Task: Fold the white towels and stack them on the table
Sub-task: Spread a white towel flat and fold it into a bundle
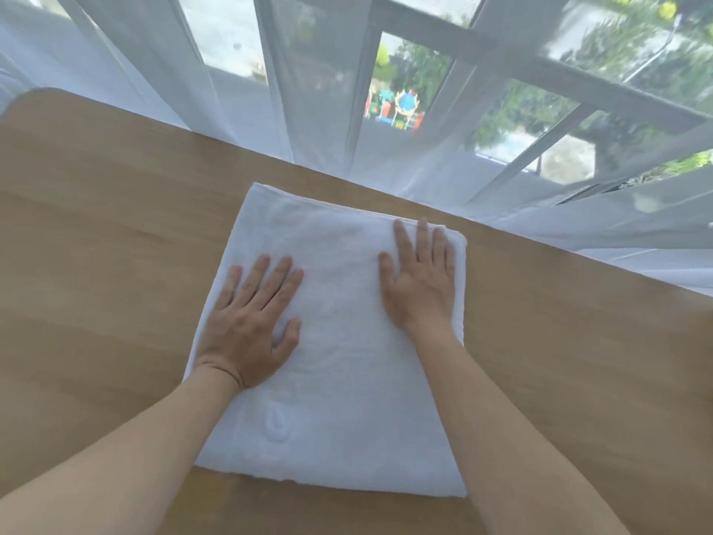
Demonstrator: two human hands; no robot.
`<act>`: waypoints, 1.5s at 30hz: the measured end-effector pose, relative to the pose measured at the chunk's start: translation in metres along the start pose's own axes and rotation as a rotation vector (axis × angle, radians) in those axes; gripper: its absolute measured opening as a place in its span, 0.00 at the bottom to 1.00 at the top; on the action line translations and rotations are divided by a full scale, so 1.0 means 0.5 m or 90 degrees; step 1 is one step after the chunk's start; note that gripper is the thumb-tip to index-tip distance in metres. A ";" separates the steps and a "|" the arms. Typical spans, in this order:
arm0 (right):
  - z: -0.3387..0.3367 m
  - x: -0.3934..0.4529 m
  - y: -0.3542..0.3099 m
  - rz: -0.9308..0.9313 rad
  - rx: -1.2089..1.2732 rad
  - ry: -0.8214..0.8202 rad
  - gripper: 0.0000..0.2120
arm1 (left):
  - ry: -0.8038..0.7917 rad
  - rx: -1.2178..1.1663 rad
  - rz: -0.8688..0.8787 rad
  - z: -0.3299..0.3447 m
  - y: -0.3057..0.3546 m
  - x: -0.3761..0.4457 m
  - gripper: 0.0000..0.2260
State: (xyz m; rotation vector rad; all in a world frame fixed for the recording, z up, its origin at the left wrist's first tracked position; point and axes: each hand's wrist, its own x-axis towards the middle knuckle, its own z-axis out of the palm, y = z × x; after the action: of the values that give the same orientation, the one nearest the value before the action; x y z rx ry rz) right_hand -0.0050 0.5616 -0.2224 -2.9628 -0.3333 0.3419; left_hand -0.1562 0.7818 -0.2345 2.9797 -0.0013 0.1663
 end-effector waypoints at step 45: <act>0.122 -0.350 -0.116 -0.021 0.021 0.117 0.34 | -0.146 -0.046 -0.070 0.012 -0.076 0.243 0.27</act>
State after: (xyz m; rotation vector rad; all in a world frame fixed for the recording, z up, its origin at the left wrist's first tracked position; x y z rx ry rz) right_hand -0.1977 0.5837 -0.2353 -2.9231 -0.3509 0.0690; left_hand -0.0345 0.8192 -0.2331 2.8988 0.1255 -0.1847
